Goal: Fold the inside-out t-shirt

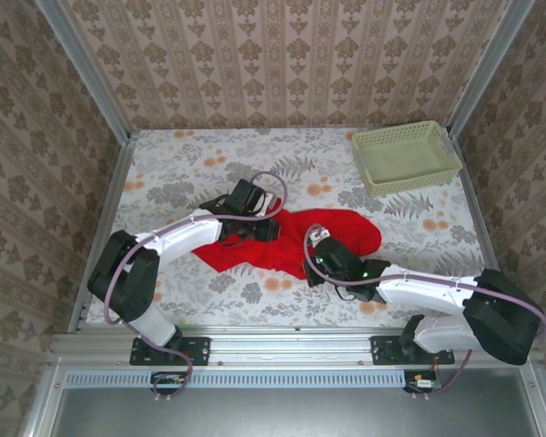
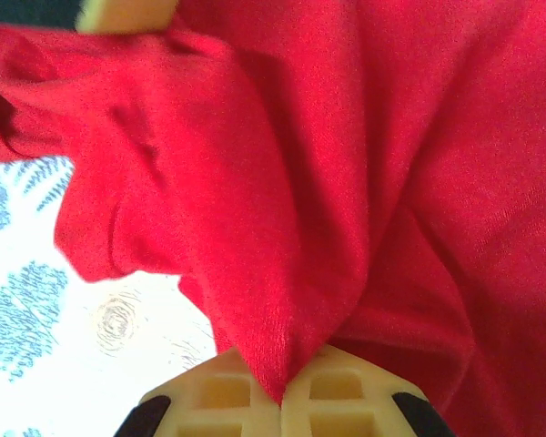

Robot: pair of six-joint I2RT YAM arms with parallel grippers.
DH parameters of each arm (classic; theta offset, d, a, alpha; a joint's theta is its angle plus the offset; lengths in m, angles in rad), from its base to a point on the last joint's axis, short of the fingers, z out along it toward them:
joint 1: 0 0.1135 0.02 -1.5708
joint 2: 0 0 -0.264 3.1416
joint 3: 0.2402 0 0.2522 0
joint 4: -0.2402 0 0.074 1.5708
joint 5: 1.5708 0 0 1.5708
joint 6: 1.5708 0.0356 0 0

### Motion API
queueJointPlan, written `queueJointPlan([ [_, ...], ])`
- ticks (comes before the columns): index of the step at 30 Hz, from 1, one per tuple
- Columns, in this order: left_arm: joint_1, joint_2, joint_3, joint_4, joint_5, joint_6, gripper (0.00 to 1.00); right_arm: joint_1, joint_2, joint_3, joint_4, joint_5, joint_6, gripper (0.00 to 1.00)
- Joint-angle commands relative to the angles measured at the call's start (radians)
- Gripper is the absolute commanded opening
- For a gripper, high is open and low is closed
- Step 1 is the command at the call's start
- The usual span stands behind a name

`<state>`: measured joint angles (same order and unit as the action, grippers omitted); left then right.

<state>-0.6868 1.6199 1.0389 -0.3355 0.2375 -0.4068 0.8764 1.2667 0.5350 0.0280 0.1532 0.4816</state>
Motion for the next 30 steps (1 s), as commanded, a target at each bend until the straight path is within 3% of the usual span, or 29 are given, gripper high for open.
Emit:
queueJointPlan([
  [1, -0.019, 0.009, 0.047, -0.027, -0.011, 0.024, 0.29, 0.007, -0.007, 0.019, -0.061, 0.041, 0.014, 0.17],
  [10, -0.034, -0.028, 0.019, -0.026, -0.027, 0.034, 0.32, 0.014, -0.053, 0.191, -0.303, 0.108, -0.082, 0.35],
  [20, -0.007, -0.068, -0.035, 0.017, -0.011, -0.009, 0.37, 0.102, 0.019, 0.268, -0.320, 0.040, -0.138, 0.31],
  [30, -0.004, -0.078, -0.045, 0.010, -0.011, -0.006, 0.40, 0.105, 0.220, 0.455, -0.488, 0.167, -0.127, 0.28],
])
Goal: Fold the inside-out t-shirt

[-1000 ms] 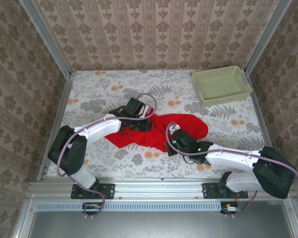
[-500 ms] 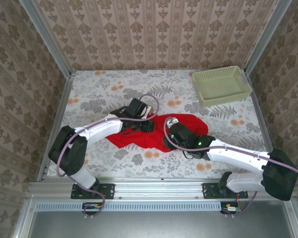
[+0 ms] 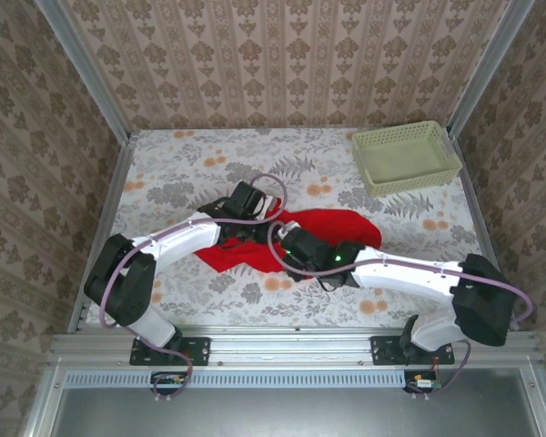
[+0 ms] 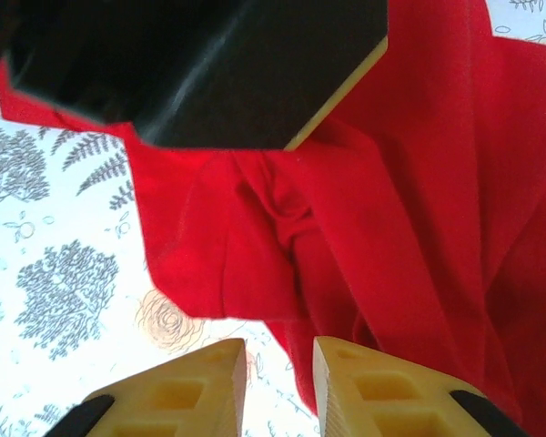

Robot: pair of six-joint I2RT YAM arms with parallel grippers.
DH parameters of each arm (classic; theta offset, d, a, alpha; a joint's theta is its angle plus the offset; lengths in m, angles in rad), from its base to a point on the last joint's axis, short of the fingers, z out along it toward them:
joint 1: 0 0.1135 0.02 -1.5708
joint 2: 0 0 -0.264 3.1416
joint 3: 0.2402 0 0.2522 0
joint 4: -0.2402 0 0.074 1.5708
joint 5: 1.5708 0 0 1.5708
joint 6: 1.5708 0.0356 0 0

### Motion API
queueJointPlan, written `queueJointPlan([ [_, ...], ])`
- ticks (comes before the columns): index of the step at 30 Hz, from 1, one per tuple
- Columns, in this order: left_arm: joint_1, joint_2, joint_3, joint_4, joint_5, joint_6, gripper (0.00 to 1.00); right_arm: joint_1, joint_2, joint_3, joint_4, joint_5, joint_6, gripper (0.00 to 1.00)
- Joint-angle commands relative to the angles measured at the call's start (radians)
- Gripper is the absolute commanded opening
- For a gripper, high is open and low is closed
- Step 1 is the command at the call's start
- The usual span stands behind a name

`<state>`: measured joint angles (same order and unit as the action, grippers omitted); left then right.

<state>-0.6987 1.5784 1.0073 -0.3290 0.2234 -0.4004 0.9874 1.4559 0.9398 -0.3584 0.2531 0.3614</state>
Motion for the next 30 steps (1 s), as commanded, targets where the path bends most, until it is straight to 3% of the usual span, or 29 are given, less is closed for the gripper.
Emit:
queueJointPlan([
  [1, 0.008, -0.037, -0.014, 0.005, 0.003, -0.014, 0.40, -0.008, 0.038, 0.056, -0.106, 0.072, -0.009, 0.29],
  [30, 0.046, -0.094, -0.074, 0.019, 0.013, -0.022, 0.43, -0.075, 0.189, 0.112, -0.136, 0.198, -0.013, 0.35],
])
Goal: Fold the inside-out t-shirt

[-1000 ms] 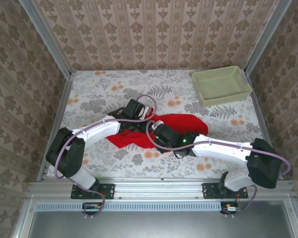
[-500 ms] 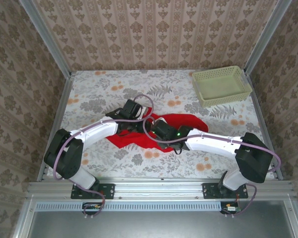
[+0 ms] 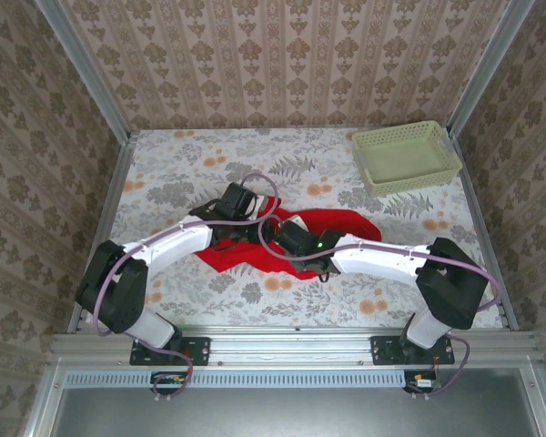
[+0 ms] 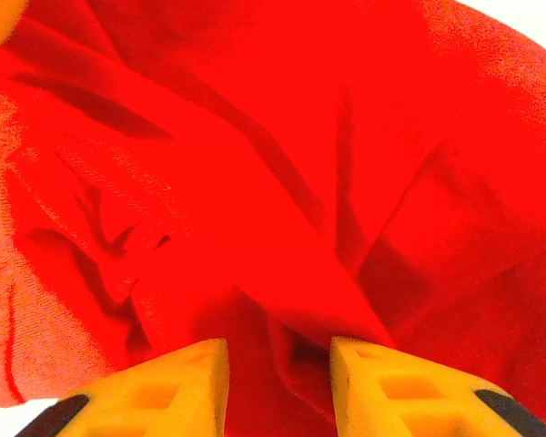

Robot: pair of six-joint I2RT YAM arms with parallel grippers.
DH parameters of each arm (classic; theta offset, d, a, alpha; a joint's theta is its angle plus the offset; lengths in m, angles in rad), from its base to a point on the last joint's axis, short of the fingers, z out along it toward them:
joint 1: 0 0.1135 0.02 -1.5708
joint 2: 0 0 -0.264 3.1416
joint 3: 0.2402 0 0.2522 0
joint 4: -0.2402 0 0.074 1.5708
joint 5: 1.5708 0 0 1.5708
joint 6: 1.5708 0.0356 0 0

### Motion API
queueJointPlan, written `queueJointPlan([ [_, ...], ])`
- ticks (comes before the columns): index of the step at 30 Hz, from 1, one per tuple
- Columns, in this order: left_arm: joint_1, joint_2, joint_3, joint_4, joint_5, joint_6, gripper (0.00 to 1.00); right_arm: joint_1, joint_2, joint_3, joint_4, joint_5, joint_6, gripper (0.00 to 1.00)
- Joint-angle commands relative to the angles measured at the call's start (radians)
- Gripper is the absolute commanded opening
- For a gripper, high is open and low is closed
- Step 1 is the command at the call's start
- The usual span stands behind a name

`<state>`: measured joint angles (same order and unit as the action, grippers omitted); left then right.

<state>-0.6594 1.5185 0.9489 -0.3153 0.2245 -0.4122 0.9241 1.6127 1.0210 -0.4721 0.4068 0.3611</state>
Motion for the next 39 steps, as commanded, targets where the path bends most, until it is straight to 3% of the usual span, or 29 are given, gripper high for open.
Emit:
queueJointPlan([
  [1, 0.006, -0.035, -0.017, 0.006, 0.012, -0.011, 0.43, -0.015, 0.043, 0.033, -0.022, 0.043, -0.013, 0.33],
  [8, 0.025, -0.071, -0.030, -0.017, -0.005, -0.010, 0.44, -0.008, -0.007, 0.025, -0.015, -0.009, -0.037, 0.06],
  [10, 0.043, -0.100, -0.029, -0.058, -0.063, -0.006, 0.42, 0.006, -0.057, 0.019, -0.032, -0.012, -0.052, 0.00],
  [13, 0.111, -0.192, -0.044, -0.156, -0.217, -0.006, 0.45, 0.023, -0.251, -0.092, 0.031, -0.048, -0.101, 0.00],
  [16, 0.189, -0.286, -0.061, -0.231, -0.275, 0.026, 0.51, -0.012, -0.458, -0.193, 0.026, -0.046, -0.099, 0.00],
  [18, 0.190, -0.314, -0.061, -0.286, -0.342, 0.029, 0.59, -0.052, -0.555, -0.218, -0.013, -0.040, -0.090, 0.00],
  [20, 0.194, -0.314, -0.065, -0.309, -0.316, 0.004, 0.65, -0.113, -0.627, -0.240, -0.037, -0.046, -0.063, 0.00],
  [23, 0.133, -0.307, -0.073, -0.299, -0.306, -0.011, 0.69, -0.201, -0.684, -0.270, -0.042, -0.097, -0.005, 0.00],
  [27, -0.086, -0.304, -0.036, -0.316, -0.410, 0.028, 0.76, -0.256, -0.681, -0.285, -0.048, -0.121, 0.047, 0.00],
  [31, -0.206, -0.276, -0.047, -0.295, -0.432, 0.042, 0.83, -0.286, -0.654, -0.286, -0.054, -0.116, 0.061, 0.00],
  [36, -0.221, -0.105, 0.018, -0.359, -0.553, -0.014, 0.82, -0.313, -0.668, -0.298, -0.048, -0.129, 0.066, 0.00],
  [39, -0.183, -0.057, 0.030, -0.297, -0.490, -0.019, 0.78, -0.329, -0.685, -0.315, -0.041, -0.145, 0.048, 0.00],
])
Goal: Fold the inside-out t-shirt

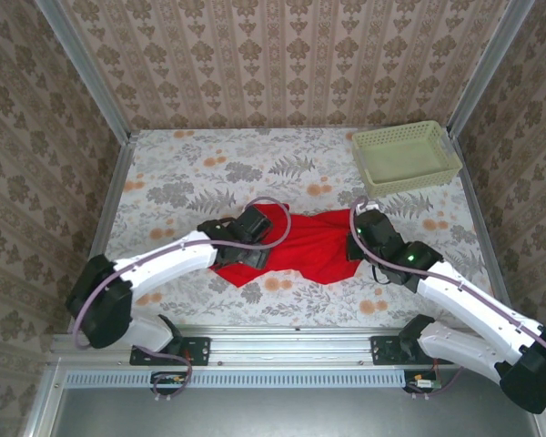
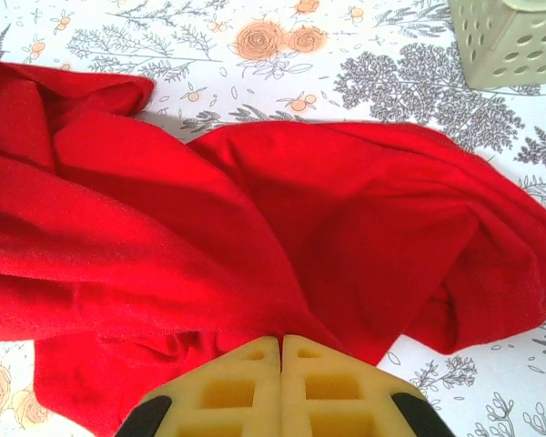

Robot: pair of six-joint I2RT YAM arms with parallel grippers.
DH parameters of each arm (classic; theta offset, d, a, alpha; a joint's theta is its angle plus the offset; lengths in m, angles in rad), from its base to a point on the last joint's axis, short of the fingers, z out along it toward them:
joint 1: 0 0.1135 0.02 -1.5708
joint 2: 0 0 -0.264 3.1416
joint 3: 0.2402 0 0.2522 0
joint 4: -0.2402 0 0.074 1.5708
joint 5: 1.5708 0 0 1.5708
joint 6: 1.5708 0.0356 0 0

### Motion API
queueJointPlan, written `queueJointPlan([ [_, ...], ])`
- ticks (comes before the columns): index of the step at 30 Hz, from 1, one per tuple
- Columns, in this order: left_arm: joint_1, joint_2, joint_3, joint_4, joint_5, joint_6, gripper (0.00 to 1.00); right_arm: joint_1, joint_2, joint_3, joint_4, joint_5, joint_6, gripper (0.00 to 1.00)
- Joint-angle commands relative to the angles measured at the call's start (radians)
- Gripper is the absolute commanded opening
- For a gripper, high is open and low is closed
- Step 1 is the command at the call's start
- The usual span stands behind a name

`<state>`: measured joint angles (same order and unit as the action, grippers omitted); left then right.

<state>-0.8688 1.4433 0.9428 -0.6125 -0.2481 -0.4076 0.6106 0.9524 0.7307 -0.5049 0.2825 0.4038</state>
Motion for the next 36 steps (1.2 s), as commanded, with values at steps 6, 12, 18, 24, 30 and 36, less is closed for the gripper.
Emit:
queueJointPlan([
  [6, 0.073, 0.123, 0.087, 0.067, 0.093, 0.004, 0.73, -0.057, -0.037, -0.067, 0.003, -0.056, -0.013, 0.00],
  [12, 0.188, 0.154, 0.017, 0.127, 0.150, -0.026, 0.54, -0.081, -0.049, -0.084, 0.007, -0.073, -0.016, 0.00],
  [18, 0.284, 0.058, -0.079, 0.177, 0.186, -0.075, 0.25, -0.102, -0.048, -0.076, 0.001, -0.081, -0.040, 0.00],
  [24, 0.388, -0.074, -0.188, 0.312, 0.356, -0.136, 0.07, -0.104, -0.038, -0.054, 0.024, -0.156, -0.051, 0.00],
  [30, 0.524, -0.264, -0.205, 0.351, 0.502, -0.140, 0.05, -0.183, -0.042, 0.011, -0.022, -0.158, -0.018, 0.00],
  [36, 0.716, -0.328, -0.026, 0.332, 0.660, -0.172, 0.00, -0.339, 0.047, 0.294, -0.071, -0.263, -0.033, 0.00],
])
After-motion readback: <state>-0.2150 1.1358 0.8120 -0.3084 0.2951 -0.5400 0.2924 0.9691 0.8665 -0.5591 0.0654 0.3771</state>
